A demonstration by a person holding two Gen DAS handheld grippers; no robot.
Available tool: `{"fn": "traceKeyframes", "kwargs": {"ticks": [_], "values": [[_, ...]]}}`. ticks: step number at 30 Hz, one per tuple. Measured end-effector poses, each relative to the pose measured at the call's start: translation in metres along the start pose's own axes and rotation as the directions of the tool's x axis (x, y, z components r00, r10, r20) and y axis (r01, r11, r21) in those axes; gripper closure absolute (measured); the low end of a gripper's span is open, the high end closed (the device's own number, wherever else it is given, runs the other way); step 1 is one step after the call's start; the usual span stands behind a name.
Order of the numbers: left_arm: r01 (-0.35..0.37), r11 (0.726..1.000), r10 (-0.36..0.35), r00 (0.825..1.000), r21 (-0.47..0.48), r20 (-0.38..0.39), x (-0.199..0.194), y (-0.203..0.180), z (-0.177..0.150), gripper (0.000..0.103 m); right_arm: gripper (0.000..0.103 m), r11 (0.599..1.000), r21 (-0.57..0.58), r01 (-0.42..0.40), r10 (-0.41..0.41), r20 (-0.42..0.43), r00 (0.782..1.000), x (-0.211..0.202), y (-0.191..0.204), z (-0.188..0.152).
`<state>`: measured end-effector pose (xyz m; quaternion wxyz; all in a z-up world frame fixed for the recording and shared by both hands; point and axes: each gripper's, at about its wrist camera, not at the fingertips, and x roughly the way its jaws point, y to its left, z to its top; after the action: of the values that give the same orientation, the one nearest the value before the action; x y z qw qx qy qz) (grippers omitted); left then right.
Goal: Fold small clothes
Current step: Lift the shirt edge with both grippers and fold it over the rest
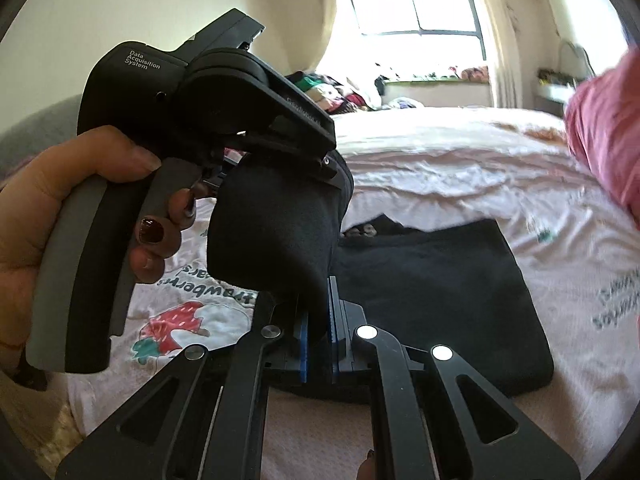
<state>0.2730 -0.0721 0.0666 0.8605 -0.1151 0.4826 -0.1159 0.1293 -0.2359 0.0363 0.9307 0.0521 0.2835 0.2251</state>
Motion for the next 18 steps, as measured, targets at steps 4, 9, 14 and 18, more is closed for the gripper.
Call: {"fn": "traceKeyframes", "kwargs": {"ticks": [4, 9, 14, 18], "values": [[-0.019, 1.0, 0.019, 0.999, 0.02, -0.036, 0.02, -0.021, 0.0, 0.079, 0.097, 0.998, 0.063, 0.005, -0.004, -0.012, 1.0, -0.003, -0.017, -0.007], [-0.053, 0.997, 0.057, 0.995, 0.05, -0.084, 0.047, -0.045, 0.0, 0.078, 0.097, 0.983, 0.186, -0.012, 0.021, -0.05, 0.999, -0.003, -0.046, -0.015], [-0.096, 0.993, 0.105, 0.986, 0.073, -0.127, 0.077, -0.063, 0.0, 0.075, 0.097, 0.945, 0.327, -0.02, 0.049, -0.08, 0.996, 0.0, -0.08, -0.025], [-0.129, 0.986, 0.143, 0.98, 0.104, -0.141, 0.093, -0.08, 0.0, 0.072, 0.097, 0.909, 0.416, -0.027, 0.072, -0.094, 0.993, -0.002, -0.097, -0.032]]}}
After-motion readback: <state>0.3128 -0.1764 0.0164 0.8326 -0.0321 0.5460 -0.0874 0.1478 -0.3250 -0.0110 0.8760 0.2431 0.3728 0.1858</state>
